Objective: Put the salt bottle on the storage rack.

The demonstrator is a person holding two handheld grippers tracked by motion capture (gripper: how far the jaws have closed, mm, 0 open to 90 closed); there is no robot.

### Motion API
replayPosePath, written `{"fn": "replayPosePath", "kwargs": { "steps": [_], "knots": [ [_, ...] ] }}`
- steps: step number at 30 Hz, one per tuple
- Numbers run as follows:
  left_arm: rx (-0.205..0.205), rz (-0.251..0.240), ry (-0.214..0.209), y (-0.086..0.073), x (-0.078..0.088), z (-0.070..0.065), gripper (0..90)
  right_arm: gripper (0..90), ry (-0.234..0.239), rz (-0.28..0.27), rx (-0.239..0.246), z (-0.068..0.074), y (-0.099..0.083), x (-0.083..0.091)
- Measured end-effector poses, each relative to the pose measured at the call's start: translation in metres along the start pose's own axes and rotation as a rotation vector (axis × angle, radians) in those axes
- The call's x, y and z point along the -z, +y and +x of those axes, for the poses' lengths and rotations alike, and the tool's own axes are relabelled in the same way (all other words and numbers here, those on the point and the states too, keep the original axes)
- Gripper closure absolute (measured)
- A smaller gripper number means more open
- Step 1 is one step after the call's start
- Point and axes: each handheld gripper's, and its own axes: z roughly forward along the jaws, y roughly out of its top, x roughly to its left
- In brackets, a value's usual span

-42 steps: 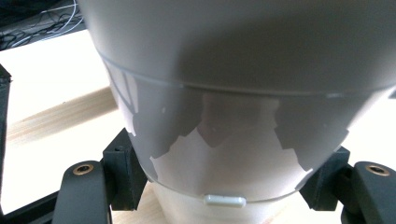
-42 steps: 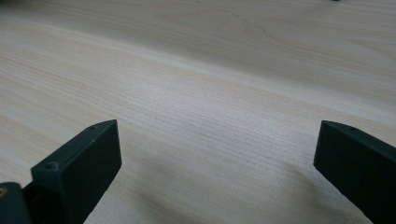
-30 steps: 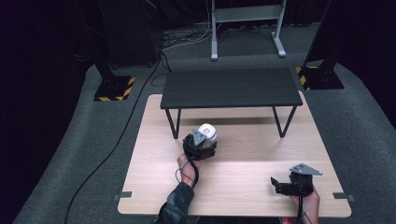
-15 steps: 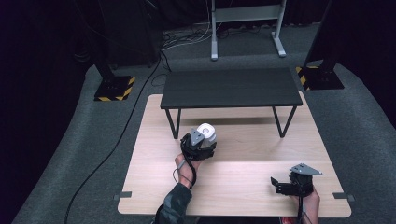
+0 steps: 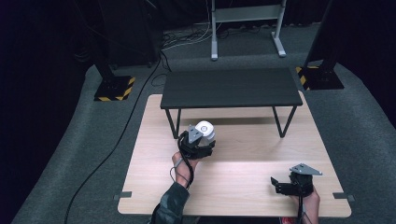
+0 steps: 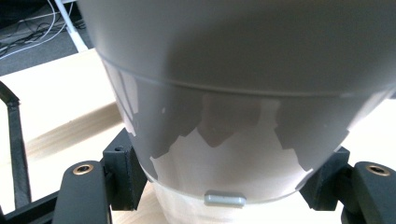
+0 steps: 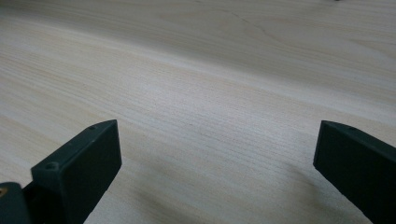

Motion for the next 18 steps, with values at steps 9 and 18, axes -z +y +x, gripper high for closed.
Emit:
{"fn": "replayPosePath", "kwargs": {
  "steps": [9, 18],
  "knots": [
    [-0.014, -0.001, -0.006, 0.010, 0.007, 0.001, 29.8, 0.0, -0.001, 0.000, -0.001, 0.000, 0.000, 0.000],
    [-0.014, -0.001, -0.018, 0.020, 0.011, 0.004, 29.9, 0.0, -0.002, 0.000, 0.000, 0.000, 0.000, 0.000]
  ]
}}
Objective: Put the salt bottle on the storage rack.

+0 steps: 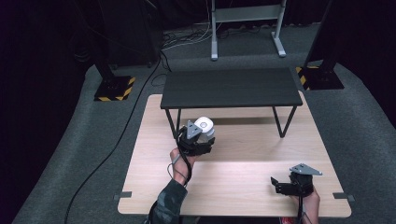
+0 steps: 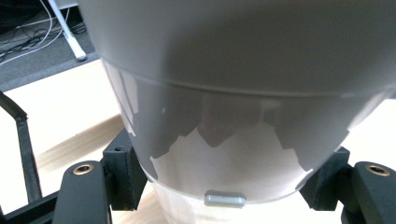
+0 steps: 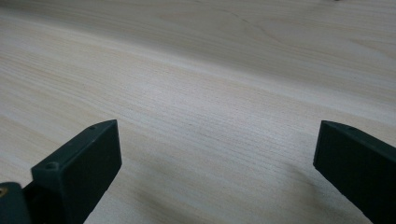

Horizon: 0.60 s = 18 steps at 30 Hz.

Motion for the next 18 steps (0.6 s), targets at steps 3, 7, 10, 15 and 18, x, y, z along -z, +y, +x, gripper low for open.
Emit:
{"fn": "replayPosePath", "kwargs": {
  "steps": [3, 7, 10, 15, 18],
  "knots": [
    [-0.008, 0.002, -0.002, 0.004, 0.002, 0.000, 29.9, 0.0, 0.000, 0.000, 0.000, 0.000, 0.000, 0.000],
    [-0.013, 0.002, -0.005, 0.009, 0.005, 0.001, 29.9, 0.0, 0.000, 0.001, 0.001, 0.000, 0.000, 0.000],
    [-0.011, 0.000, -0.008, 0.013, 0.007, 0.003, 29.9, 0.0, 0.000, 0.001, 0.000, 0.000, 0.000, 0.000],
    [-0.013, -0.004, -0.017, 0.018, 0.009, 0.005, 29.9, 0.0, -0.001, 0.001, -0.001, 0.000, 0.000, 0.000],
    [-0.012, -0.003, -0.023, 0.022, 0.010, 0.006, 29.9, 0.0, -0.001, 0.002, -0.001, 0.000, 0.000, 0.000]
  ]
}}
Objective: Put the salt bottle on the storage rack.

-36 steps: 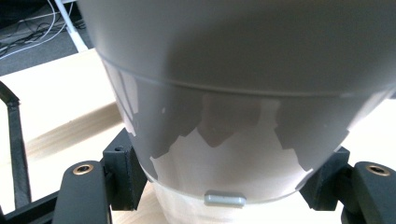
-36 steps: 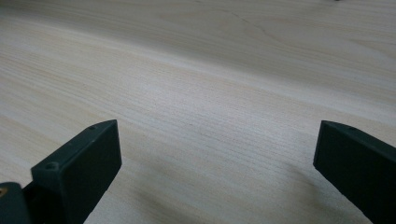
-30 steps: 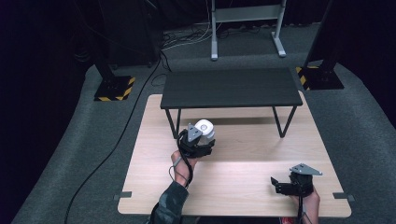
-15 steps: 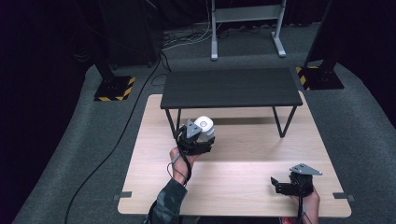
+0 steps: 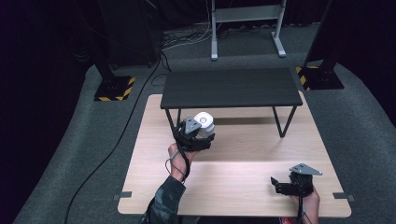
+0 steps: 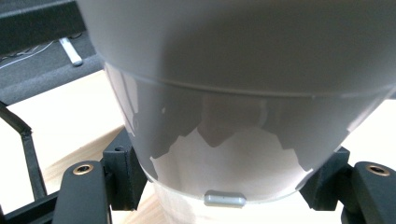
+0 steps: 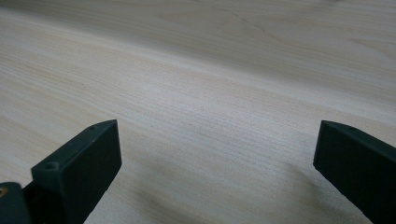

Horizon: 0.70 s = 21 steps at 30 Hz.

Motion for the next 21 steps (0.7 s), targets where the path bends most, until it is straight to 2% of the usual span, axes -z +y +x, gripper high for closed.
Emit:
{"fn": "replayPosePath", "kwargs": {
  "steps": [21],
  "knots": [
    [-0.015, 0.001, -0.030, 0.030, 0.008, 0.009, 29.9, 0.0, 0.002, 0.000, -0.002, -0.001, 0.000, 0.000]
  ]
}}
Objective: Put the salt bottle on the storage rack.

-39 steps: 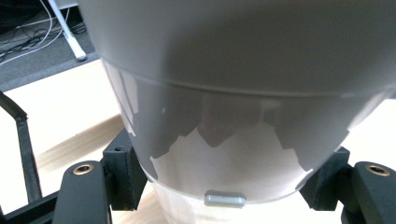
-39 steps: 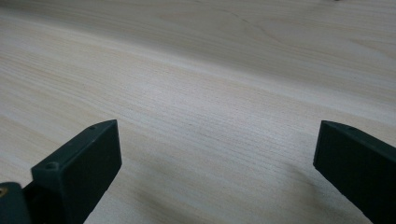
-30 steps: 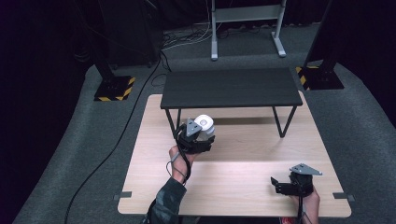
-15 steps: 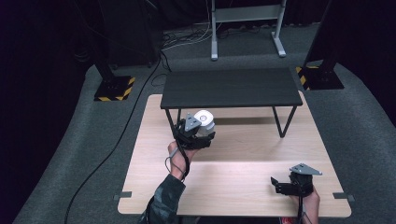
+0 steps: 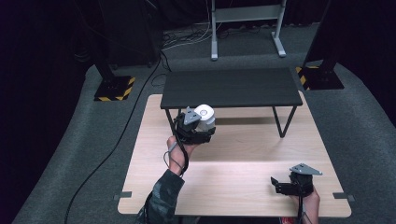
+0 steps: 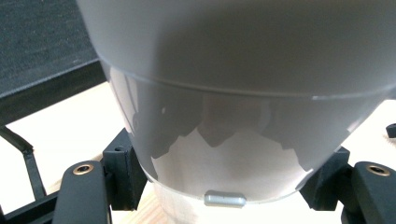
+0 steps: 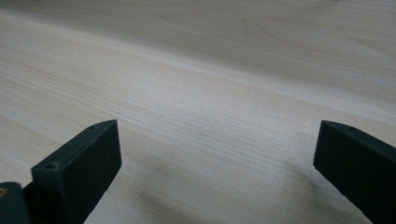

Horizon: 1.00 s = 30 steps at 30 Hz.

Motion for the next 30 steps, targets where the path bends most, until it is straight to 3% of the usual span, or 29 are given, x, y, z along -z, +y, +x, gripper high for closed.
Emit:
{"fn": "replayPosePath", "kwargs": {
  "steps": [30],
  "knots": [
    [-0.014, -0.001, -0.004, 0.041, 0.012, 0.015, 29.9, 0.0, 0.001, 0.001, -0.002, 0.000, 0.000, 0.000]
  ]
}}
